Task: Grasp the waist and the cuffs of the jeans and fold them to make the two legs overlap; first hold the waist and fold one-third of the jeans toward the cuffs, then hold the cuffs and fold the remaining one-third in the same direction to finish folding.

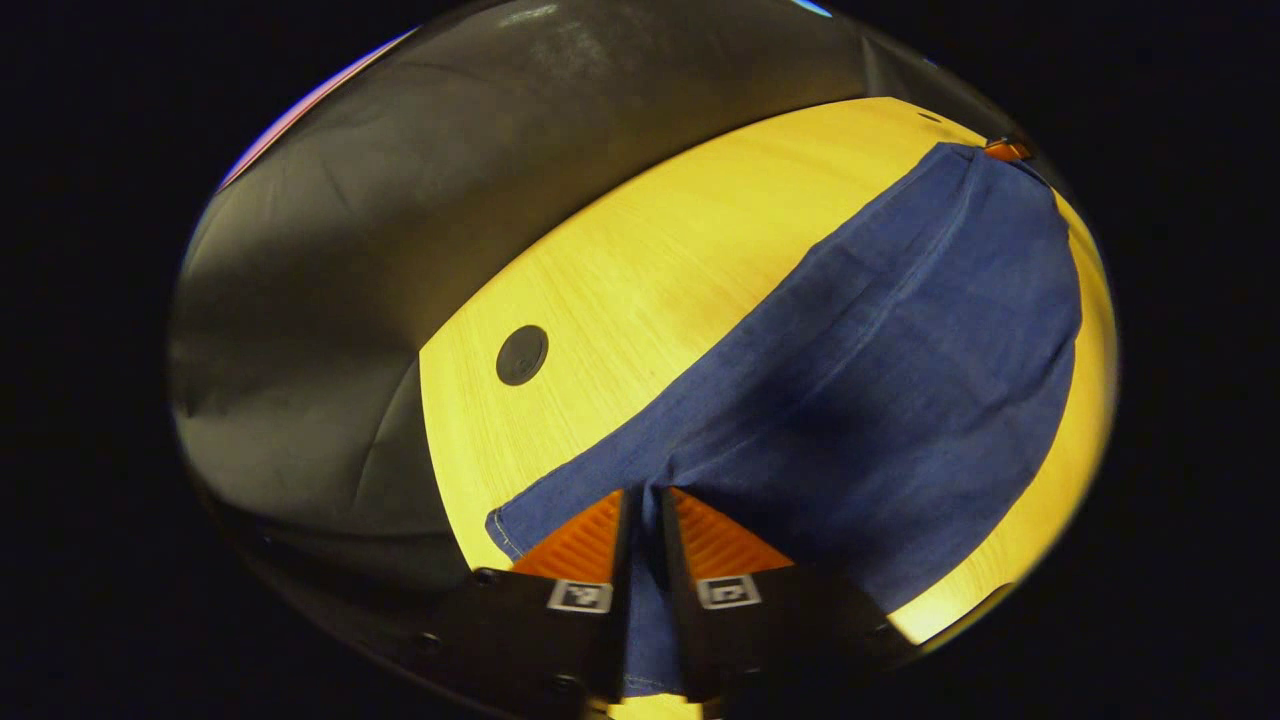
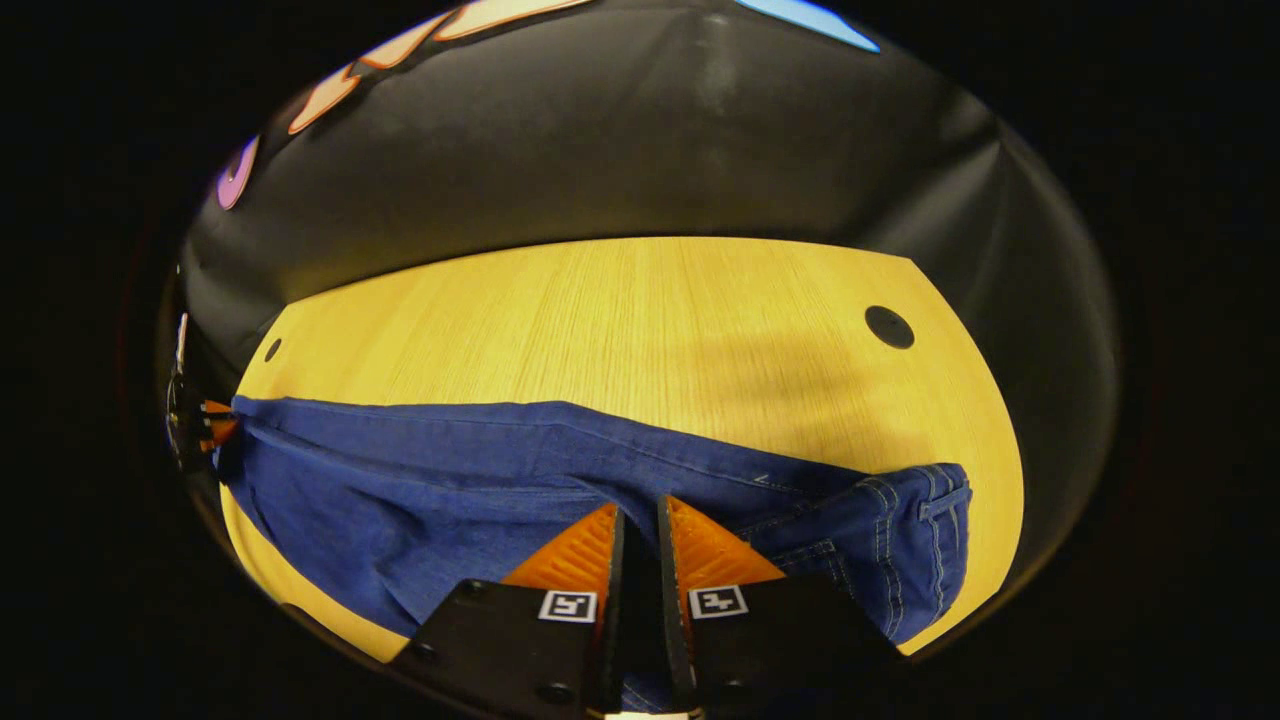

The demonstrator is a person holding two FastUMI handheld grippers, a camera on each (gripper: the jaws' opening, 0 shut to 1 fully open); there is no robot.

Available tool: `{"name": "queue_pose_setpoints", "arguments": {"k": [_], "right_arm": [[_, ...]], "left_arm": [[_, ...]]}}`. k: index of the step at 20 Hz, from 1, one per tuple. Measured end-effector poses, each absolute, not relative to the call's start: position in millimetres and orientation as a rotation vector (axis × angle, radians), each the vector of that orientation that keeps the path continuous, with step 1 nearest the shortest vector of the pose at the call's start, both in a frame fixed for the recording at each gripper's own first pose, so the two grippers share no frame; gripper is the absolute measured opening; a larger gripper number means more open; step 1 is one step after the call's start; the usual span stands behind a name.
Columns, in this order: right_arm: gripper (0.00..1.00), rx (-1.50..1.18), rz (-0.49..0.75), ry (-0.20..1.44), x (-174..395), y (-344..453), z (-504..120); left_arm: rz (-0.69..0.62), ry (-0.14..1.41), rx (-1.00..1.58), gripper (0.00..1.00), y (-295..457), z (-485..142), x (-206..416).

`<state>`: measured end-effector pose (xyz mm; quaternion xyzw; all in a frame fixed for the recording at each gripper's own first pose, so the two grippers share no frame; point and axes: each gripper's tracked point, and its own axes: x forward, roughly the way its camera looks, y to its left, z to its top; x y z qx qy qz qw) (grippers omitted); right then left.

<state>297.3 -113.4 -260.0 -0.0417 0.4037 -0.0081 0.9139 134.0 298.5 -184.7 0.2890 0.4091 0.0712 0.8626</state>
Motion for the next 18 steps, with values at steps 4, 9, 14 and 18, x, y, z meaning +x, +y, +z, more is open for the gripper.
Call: {"name": "queue_pose_setpoints", "arguments": {"k": [4, 9, 14, 18], "right_arm": [[0.95, -0.100, -0.053, 0.728, 291, -142, -214], [0.97, -0.069, -0.160, 0.686, 245, -213, -173], [0.94, -0.055, -0.246, 0.739, 195, -285, -181], [0.98, 0.004, -0.243, 0.798, 176, -309, -216]], "left_arm": [[0.204, 0.699, 0.537, 0.86, 291, -160, 133], [0.230, 0.489, 0.379, 0.91, 253, -117, 113], [0.223, 0.390, 0.227, 0.90, 206, -104, 83], [0.269, 0.373, 0.157, 0.91, 174, -111, 61]]}}
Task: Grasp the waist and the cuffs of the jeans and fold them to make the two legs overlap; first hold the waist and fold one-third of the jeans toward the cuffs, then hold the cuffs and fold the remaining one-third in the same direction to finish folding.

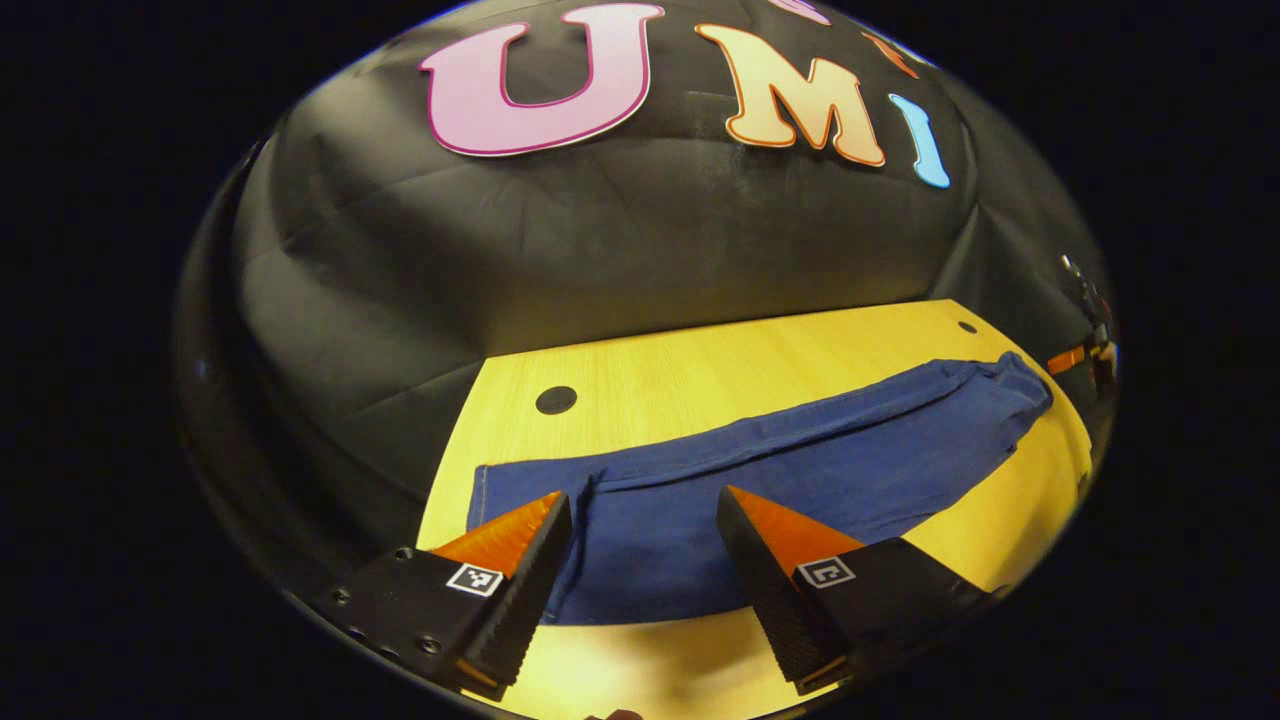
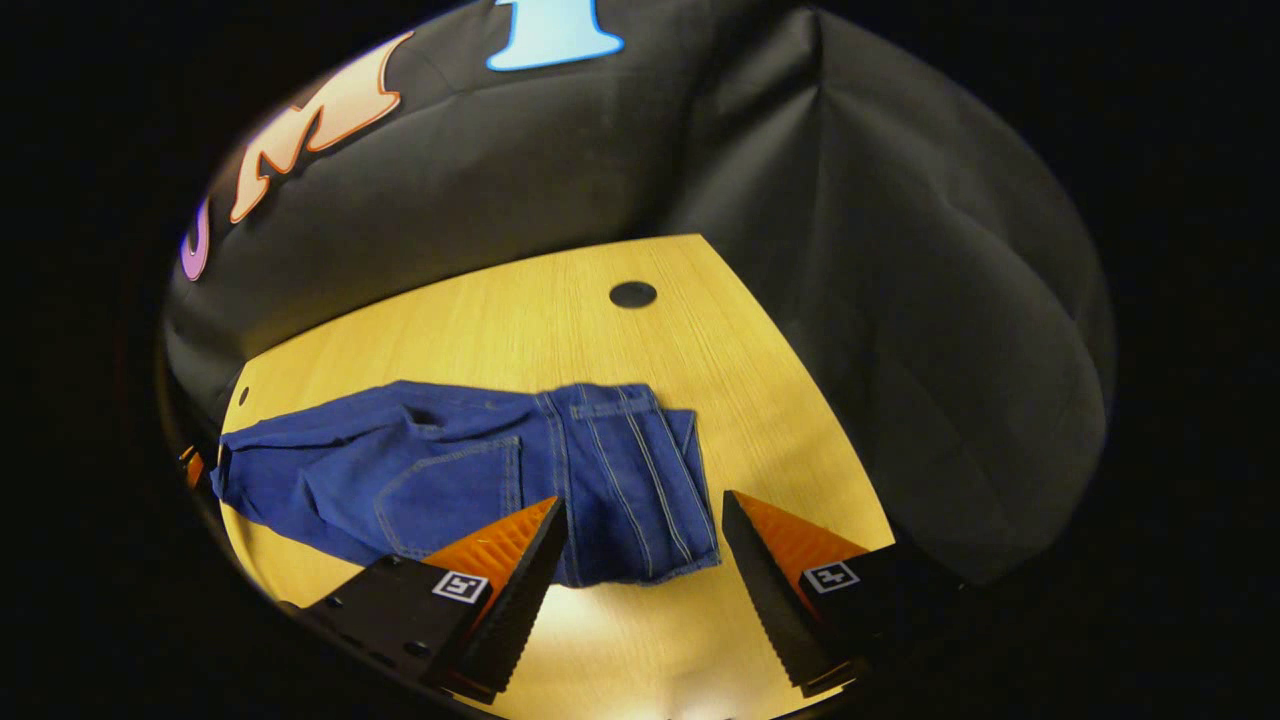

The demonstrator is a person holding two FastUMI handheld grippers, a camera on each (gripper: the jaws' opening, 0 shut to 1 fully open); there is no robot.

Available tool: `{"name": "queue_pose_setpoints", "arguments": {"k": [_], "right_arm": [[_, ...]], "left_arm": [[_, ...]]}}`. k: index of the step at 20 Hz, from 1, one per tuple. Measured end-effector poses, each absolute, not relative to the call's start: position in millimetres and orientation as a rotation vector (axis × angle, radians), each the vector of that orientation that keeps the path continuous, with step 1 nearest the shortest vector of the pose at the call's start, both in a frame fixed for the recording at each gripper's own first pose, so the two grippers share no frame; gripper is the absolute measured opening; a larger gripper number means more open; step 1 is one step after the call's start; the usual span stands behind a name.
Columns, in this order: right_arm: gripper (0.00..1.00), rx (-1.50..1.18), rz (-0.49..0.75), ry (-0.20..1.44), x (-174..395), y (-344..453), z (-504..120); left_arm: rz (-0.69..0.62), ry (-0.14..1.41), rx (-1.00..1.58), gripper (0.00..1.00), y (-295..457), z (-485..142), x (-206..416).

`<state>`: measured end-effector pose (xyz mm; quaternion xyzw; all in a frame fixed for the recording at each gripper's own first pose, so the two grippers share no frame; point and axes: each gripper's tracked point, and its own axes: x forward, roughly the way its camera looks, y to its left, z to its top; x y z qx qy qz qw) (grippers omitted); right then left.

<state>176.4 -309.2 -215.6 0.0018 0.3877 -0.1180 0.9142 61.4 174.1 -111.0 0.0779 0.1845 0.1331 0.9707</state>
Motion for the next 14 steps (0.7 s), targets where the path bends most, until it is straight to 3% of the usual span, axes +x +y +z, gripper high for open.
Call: {"name": "queue_pose_setpoints", "arguments": {"k": [6, 8, 9, 10, 13, 14], "right_arm": [[0.94, 0.046, -0.179, 0.846, 173, -316, -255], [0.99, 0.054, -0.165, 0.848, 174, -317, -258], [0.94, 0.062, -0.164, 0.843, 174, -317, -259], [0.99, 0.070, -0.164, 0.840, 174, -317, -261], [0.99, 0.105, -0.171, 0.824, 172, -317, -263], [0.94, 0.107, -0.169, 0.810, 173, -317, -262]], "left_arm": [[0.347, 0.369, 0.115, 0.91, 135, -116, 32], [0.375, 0.362, 0.111, 0.91, 129, -113, 24], [0.388, 0.359, 0.105, 0.91, 125, -112, 17], [0.402, 0.354, 0.099, 0.91, 126, -111, 15], [0.419, 0.341, 0.073, 0.91, 117, -108, 11], [0.423, 0.339, 0.070, 0.90, 115, -109, 9]]}}
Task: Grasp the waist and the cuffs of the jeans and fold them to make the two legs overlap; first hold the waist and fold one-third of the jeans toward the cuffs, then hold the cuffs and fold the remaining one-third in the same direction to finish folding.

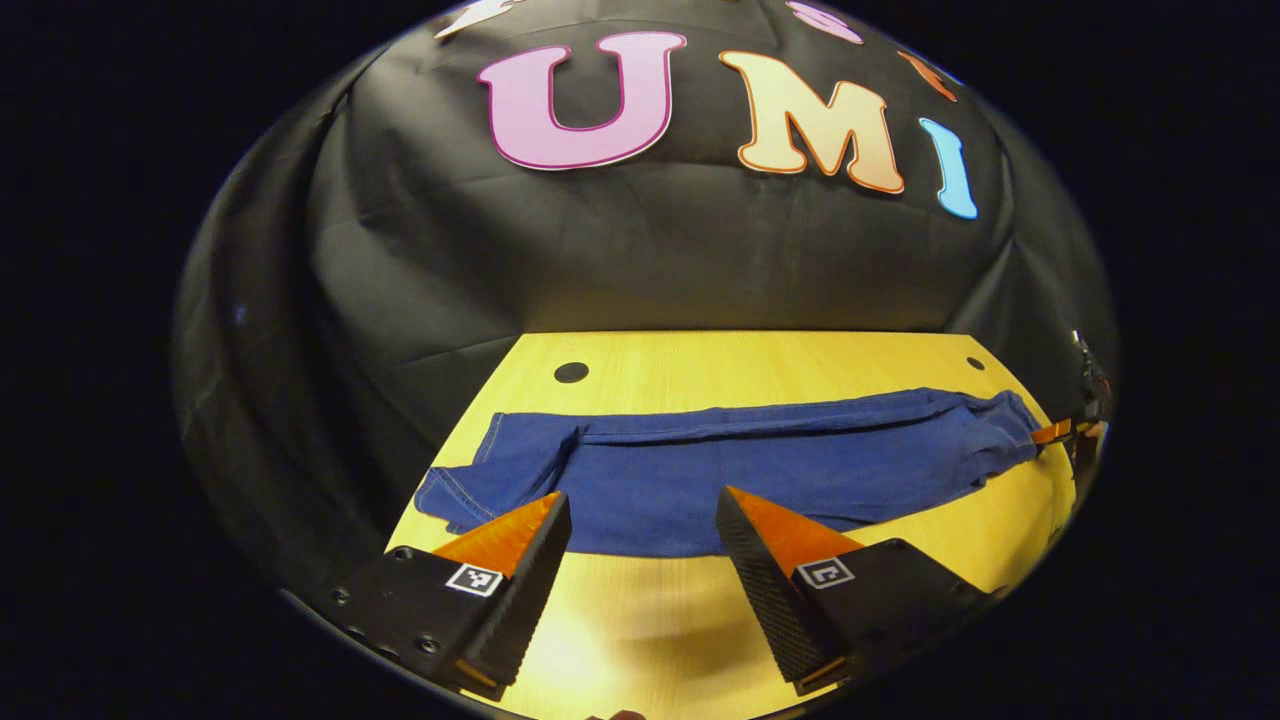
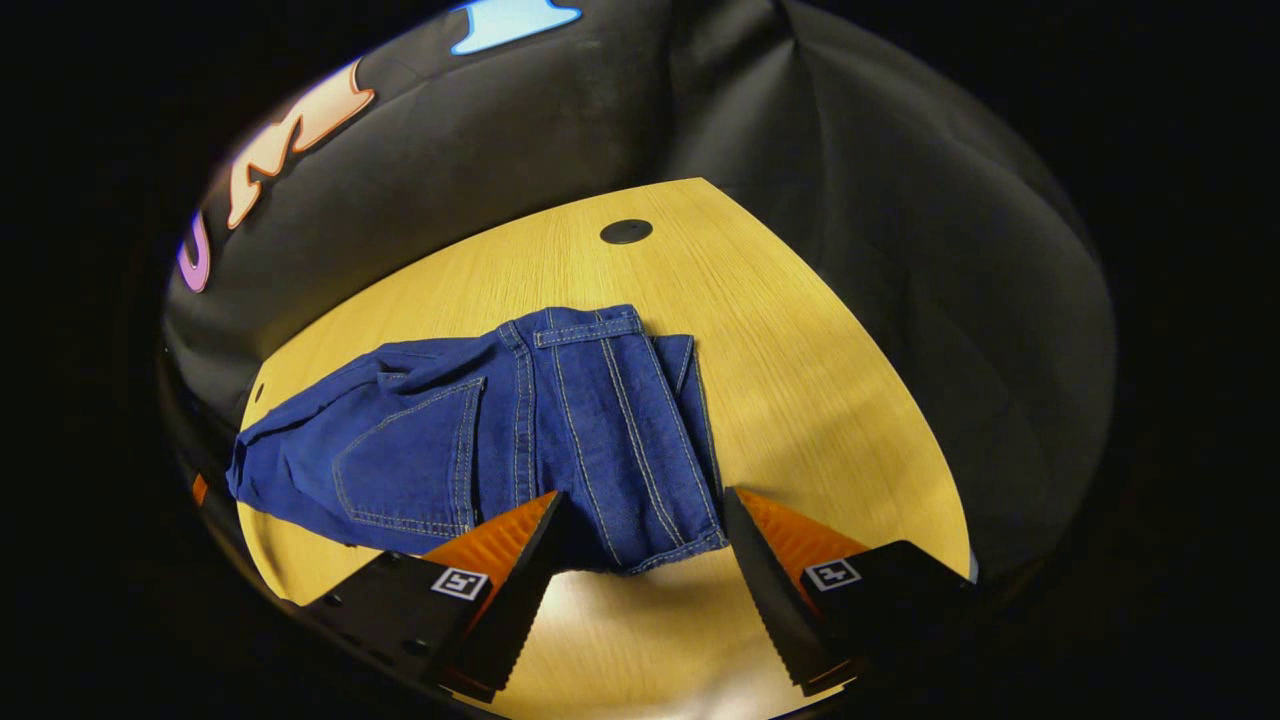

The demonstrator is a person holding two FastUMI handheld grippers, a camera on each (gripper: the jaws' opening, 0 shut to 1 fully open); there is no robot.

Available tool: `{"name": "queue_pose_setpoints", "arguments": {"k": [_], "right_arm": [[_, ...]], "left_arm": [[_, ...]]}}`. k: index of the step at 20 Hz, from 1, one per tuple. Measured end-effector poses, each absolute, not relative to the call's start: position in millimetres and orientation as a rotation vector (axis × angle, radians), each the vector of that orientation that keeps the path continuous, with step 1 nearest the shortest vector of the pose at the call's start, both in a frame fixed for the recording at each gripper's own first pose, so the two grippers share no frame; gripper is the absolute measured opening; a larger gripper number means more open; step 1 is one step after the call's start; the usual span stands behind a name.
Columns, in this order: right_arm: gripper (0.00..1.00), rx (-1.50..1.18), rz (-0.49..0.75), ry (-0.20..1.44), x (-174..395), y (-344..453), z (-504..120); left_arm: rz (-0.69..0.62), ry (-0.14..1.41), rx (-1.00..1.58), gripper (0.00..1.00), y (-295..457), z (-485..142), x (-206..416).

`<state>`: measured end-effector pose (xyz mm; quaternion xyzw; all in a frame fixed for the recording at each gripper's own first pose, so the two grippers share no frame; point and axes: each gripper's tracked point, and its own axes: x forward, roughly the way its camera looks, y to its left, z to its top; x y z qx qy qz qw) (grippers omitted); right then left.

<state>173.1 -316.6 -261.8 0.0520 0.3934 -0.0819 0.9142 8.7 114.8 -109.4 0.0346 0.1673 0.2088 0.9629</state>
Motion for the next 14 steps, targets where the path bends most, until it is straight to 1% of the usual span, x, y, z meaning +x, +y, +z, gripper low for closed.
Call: {"name": "queue_pose_setpoints", "arguments": {"k": [1, 2, 3, 5, 6, 8, 11, 12, 13, 14], "right_arm": [[0.99, 0.103, -0.164, 0.812, 172, -317, -264], [0.98, 0.102, -0.163, 0.802, 173, -317, -264], [0.94, 0.102, -0.167, 0.800, 172, -317, -265], [0.92, 0.118, -0.168, 0.788, 171, -311, -266], [0.85, 0.130, -0.172, 0.772, 171, -307, -265], [0.60, 0.123, -0.176, 0.773, 174, -304, -270], [0.29, 0.100, -0.175, 0.755, 175, -299, -268], [0.29, 0.091, -0.174, 0.734, 177, -301, -268], [0.22, 0.097, -0.175, 0.734, 175, -300, -269], [0.19, 0.126, -0.186, 0.751, 174, -299, -269]], "left_arm": [[0.426, 0.333, 0.067, 0.90, 112, -108, 7], [0.427, 0.330, 0.061, 0.90, 108, -108, 8], [0.424, 0.327, 0.055, 0.90, 105, -109, 9], [0.419, 0.326, 0.045, 0.90, 97, -111, 10], [0.415, 0.325, 0.044, 0.91, 94, -112, 11], [0.405, 0.327, 0.042, 0.91, 88, -114, 12], [0.384, 0.331, 0.026, 0.90, 81, -117, 12], [0.379, 0.332, 0.020, 0.90, 81, -118, 11], [0.379, 0.333, 0.015, 0.90, 81, -118, 10], [0.378, 0.336, 0.012, 0.91, 81, -120, 8]]}}
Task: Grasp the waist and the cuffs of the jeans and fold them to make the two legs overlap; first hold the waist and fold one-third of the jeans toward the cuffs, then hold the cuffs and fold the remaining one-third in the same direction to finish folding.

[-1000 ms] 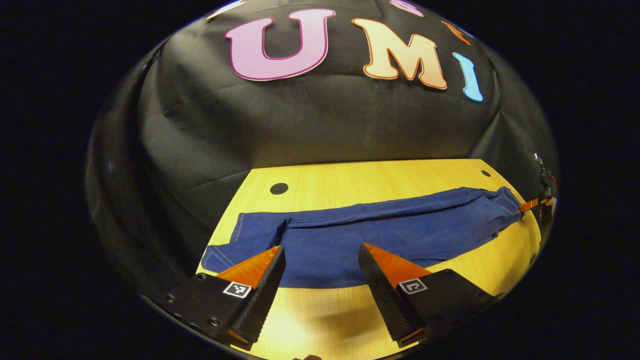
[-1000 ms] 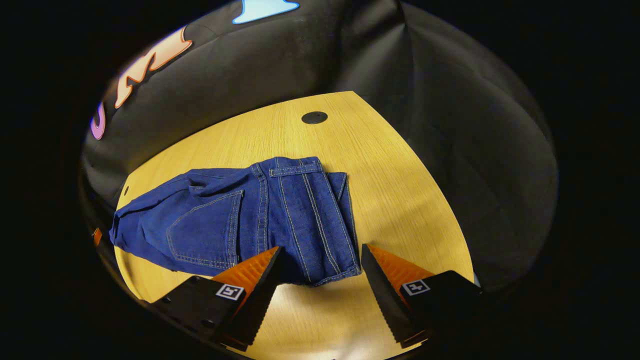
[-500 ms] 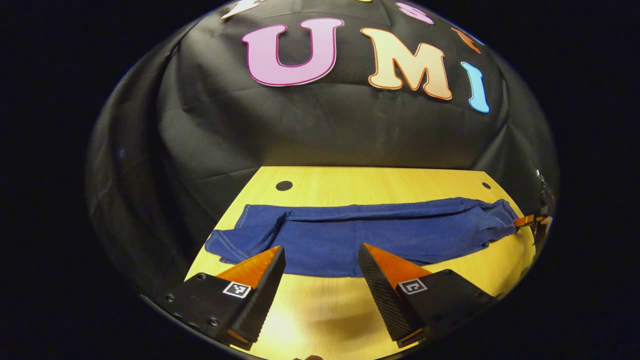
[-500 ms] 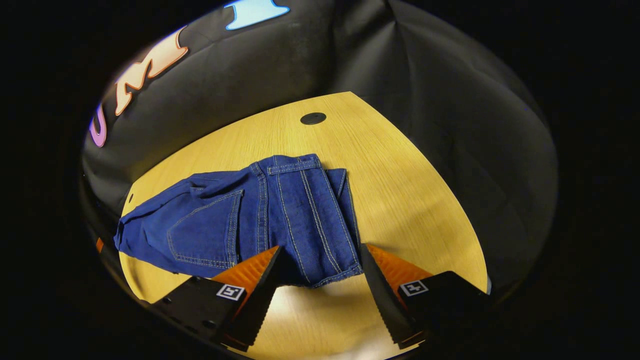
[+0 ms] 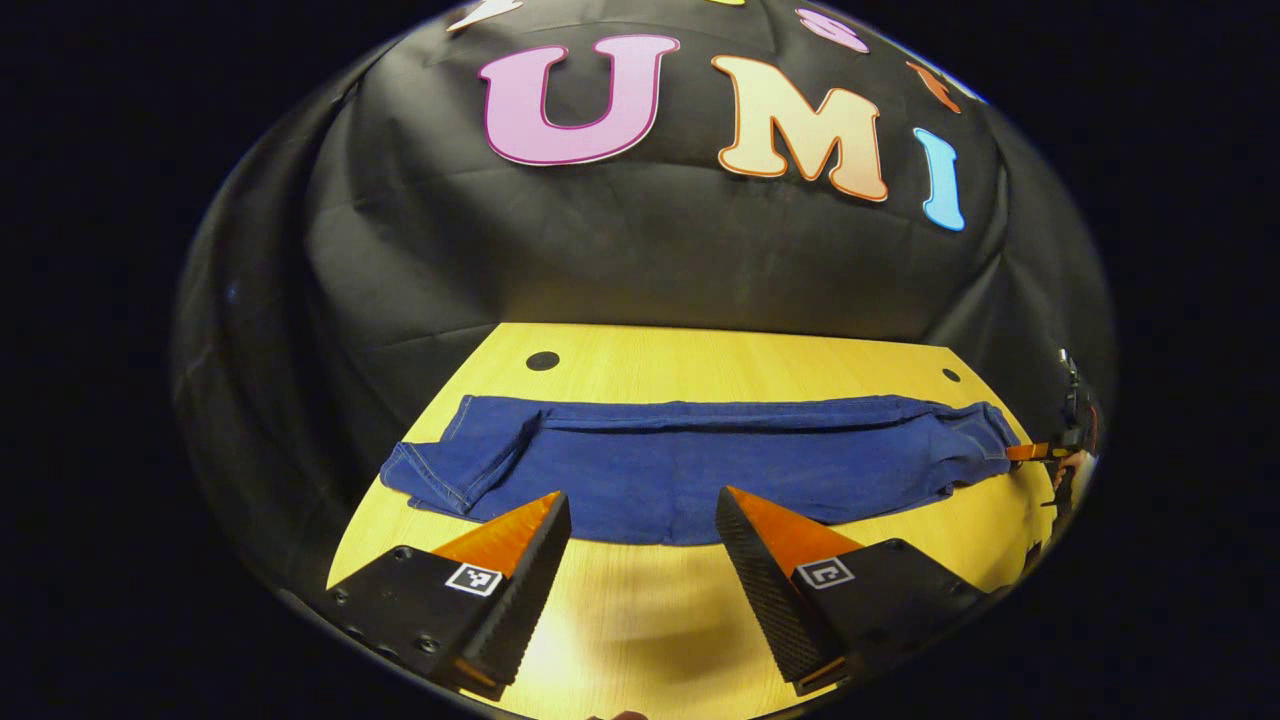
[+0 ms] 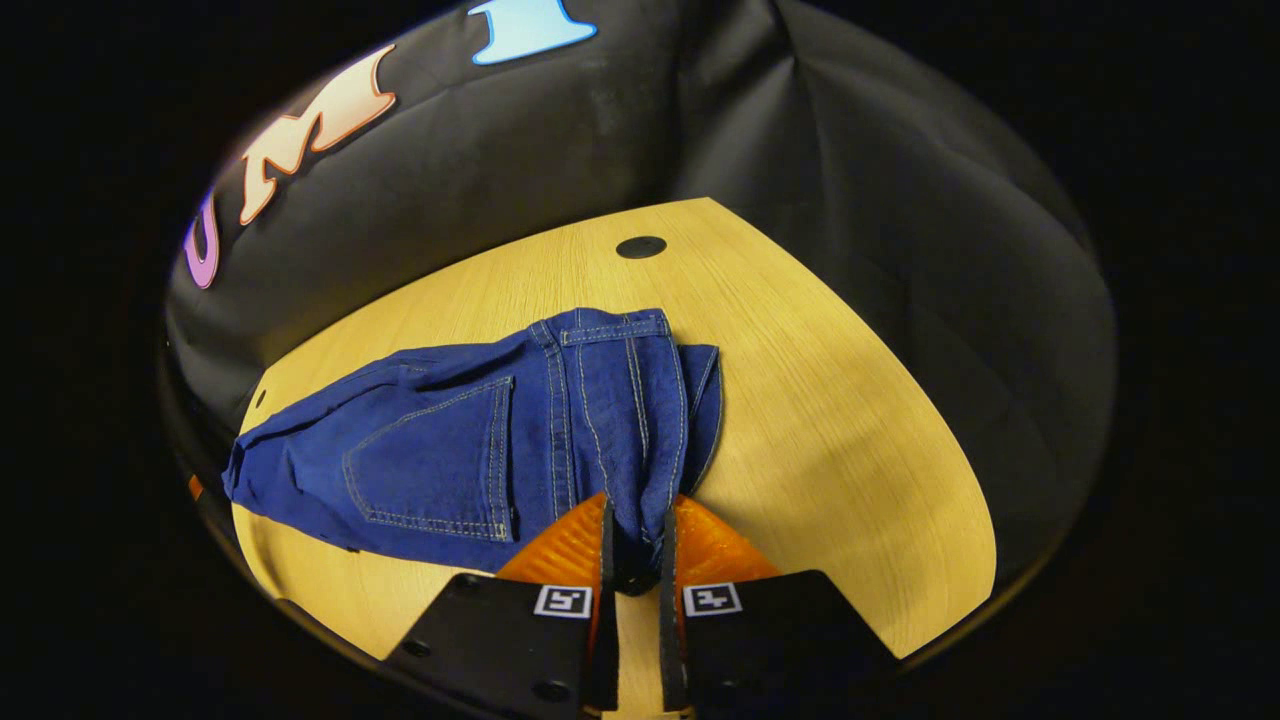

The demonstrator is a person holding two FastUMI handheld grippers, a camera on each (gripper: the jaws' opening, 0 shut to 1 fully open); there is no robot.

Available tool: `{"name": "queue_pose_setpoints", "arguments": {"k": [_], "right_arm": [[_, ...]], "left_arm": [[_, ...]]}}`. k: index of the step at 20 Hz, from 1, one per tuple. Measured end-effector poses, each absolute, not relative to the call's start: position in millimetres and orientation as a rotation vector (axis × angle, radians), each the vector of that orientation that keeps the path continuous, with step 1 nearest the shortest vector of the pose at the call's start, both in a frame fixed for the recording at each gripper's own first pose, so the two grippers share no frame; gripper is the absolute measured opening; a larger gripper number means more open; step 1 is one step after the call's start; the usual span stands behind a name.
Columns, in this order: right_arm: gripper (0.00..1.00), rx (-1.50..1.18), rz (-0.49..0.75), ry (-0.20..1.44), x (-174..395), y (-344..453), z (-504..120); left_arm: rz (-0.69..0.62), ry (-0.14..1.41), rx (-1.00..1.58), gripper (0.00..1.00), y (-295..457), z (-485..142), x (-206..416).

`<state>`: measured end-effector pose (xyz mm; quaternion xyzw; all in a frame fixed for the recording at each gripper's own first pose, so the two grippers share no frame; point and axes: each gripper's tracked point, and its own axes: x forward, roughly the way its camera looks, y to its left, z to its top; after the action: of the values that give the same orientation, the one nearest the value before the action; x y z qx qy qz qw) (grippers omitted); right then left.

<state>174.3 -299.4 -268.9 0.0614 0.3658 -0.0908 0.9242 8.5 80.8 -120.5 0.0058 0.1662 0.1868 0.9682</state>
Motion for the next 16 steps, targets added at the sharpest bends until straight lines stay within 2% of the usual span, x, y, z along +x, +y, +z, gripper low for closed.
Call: {"name": "queue_pose_setpoints", "arguments": {"k": [3, 8, 16], "right_arm": [[0.18, 0.220, -0.210, 0.776, 174, -296, -265], [0.06, 0.208, -0.247, 0.755, 173, -295, -256], [0.05, 0.183, -0.308, 0.531, 166, -277, -179]], "left_arm": [[0.367, 0.334, 0.004, 0.89, 81, -121, 6], [0.351, 0.337, 0.015, 0.89, 85, -122, -2], [0.329, 0.306, 0.030, 0.89, 101, -112, -12]]}}
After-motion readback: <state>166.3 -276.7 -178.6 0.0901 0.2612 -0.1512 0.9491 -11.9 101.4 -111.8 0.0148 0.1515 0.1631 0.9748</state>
